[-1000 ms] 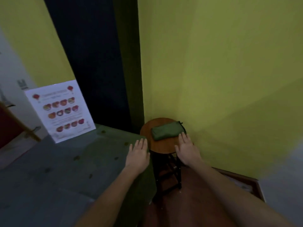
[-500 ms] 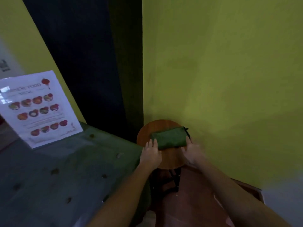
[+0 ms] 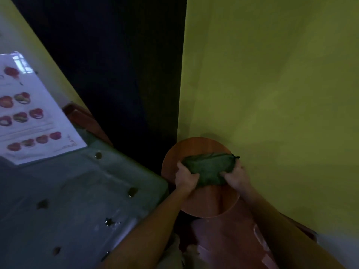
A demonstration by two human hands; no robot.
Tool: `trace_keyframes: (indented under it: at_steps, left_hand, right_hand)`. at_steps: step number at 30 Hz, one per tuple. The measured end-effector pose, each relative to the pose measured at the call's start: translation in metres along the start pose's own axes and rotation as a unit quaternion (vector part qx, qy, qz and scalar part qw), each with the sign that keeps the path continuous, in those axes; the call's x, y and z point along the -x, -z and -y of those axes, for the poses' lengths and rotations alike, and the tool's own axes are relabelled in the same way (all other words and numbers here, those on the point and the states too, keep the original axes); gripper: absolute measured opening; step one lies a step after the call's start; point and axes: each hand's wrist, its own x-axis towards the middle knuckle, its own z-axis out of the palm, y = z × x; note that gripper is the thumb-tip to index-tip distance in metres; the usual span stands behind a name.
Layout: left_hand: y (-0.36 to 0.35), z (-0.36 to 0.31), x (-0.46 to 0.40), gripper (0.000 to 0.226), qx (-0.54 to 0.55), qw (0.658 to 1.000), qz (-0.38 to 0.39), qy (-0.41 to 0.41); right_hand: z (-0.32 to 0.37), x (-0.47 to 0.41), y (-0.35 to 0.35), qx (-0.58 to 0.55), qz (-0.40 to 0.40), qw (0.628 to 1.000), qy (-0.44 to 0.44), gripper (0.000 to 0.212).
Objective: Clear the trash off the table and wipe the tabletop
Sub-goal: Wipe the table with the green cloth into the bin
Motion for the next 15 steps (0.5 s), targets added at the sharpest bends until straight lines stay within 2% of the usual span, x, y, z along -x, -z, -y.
trace_keyframes:
  at_steps: [2,4,8,10,12,13,15]
  left_hand:
    - [0.006,-0.003,0.003,0.072,0.061,0.996,0.043,0.038]
    - [0.015,-0.006,0.009,0.066,0.126,0.988,0.08,0.036]
    - [0.05,-0.026,0.047,0.038,0.227,0.967,0.111,-0.021]
    - [0.068,-0.027,0.065,0.039,0.221,0.968,0.106,-0.06]
    - [0.089,-0.024,0.085,0.038,0.197,0.97,0.102,-0.096]
    - [0.104,-0.018,0.098,0.035,0.181,0.972,0.1,-0.113]
    - [0.132,-0.006,0.125,0.03,0.14,0.972,0.107,-0.153]
  right_hand:
    - [-0.001,-0.008,0.005,-0.041,0.017,0.999,-0.009,0.083]
    - [-0.004,-0.014,0.01,-0.021,0.061,0.998,0.008,0.088]
    - [0.009,-0.033,0.017,0.096,0.127,0.976,0.148,0.113]
    - [0.054,-0.006,0.031,0.153,0.163,0.936,0.273,0.118]
    - [0.094,0.016,0.036,0.168,0.261,0.862,0.401,0.112]
    - [0.115,0.033,0.037,0.157,0.337,0.822,0.431,0.112]
    - [0.145,0.07,0.034,0.14,0.464,0.775,0.405,0.107]
